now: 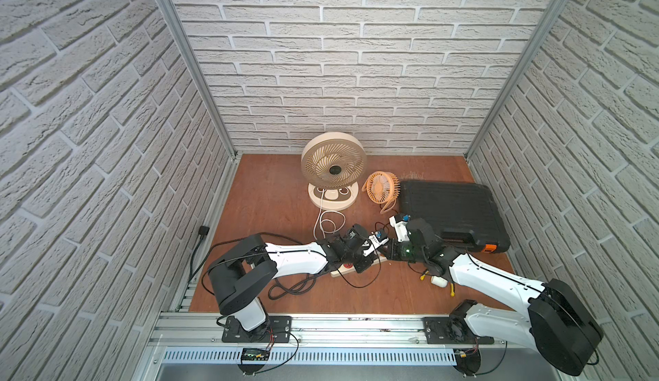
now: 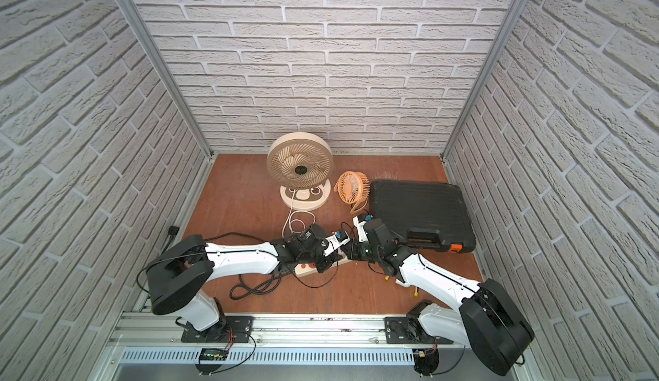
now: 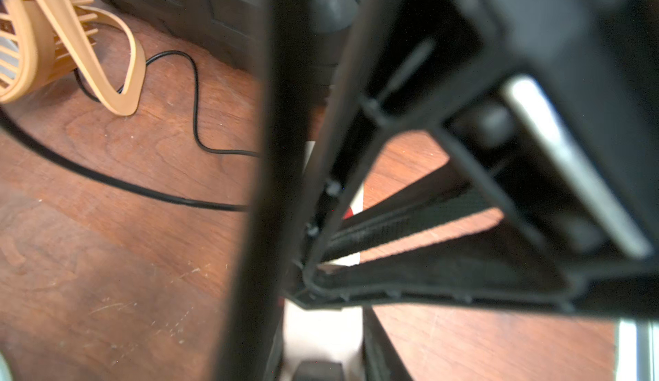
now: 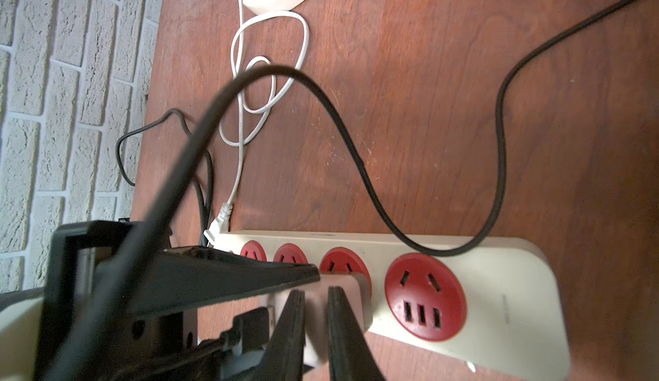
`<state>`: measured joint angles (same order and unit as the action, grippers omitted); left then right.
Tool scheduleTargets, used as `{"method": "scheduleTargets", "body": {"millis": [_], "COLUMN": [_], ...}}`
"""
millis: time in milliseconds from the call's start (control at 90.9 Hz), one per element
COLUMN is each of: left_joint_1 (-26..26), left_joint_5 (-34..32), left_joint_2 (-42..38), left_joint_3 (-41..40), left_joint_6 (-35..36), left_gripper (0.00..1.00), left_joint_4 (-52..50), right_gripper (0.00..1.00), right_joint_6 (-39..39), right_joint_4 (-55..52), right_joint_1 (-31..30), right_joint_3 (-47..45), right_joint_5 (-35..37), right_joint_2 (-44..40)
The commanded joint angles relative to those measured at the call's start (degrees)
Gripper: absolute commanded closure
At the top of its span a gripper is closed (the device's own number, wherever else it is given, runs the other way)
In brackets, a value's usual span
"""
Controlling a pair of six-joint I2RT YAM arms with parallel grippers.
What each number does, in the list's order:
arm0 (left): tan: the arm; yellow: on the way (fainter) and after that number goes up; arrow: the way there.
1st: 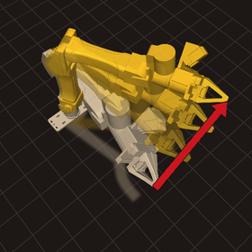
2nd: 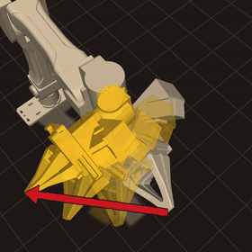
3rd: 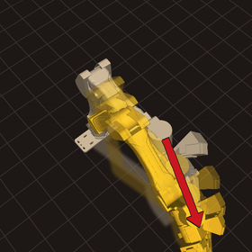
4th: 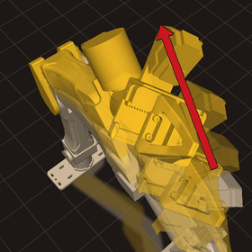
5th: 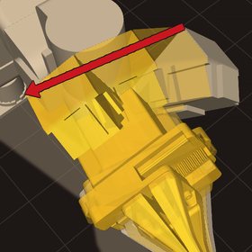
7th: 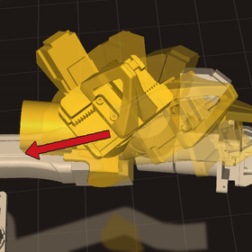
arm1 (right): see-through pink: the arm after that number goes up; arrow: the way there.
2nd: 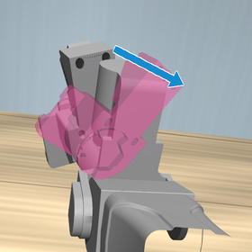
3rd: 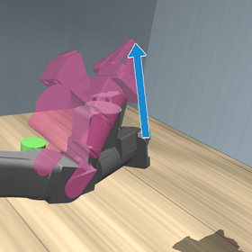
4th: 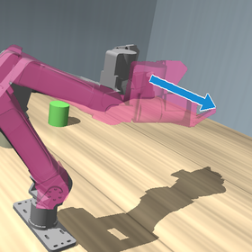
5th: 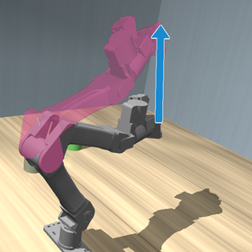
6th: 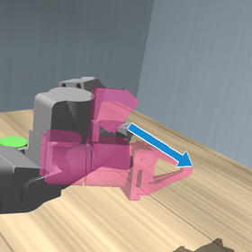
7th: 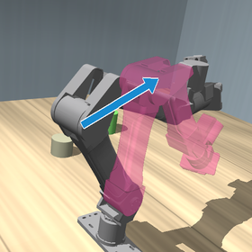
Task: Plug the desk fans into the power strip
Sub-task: Insert the plug into the socket.
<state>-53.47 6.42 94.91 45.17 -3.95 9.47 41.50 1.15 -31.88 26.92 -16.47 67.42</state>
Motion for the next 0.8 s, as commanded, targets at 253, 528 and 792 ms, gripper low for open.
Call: {"method": "scheduleTargets", "body": {"millis": [253, 528, 792], "left_joint_1": [-3.4, -0.7, -0.7], "left_joint_5": [-4.2, -1.7, -1.6], "left_joint_2": [8.1, 4.6, 3.0], "left_joint_3": [-3.7, -3.3, -1.6], "left_joint_6": [-1.8, -2.6, -1.5], "left_gripper": [1.00, 0.94, 0.75], "left_joint_4": [-4.6, -5.3, -6.3], "right_gripper": [0.82, 0.82, 0.82], "right_joint_6": [0.2, -0.9, -1.3], "right_joint_4": [-8.4, -13.0, -14.5], "right_joint_1": [-5.2, -5.7, -5.9], "right_joint_3": [-5.0, -0.8, 1.7], "right_joint_5": [1.1, 2.4, 2.8], "right_joint_2": [1.7, -0.8, -1.0]}}
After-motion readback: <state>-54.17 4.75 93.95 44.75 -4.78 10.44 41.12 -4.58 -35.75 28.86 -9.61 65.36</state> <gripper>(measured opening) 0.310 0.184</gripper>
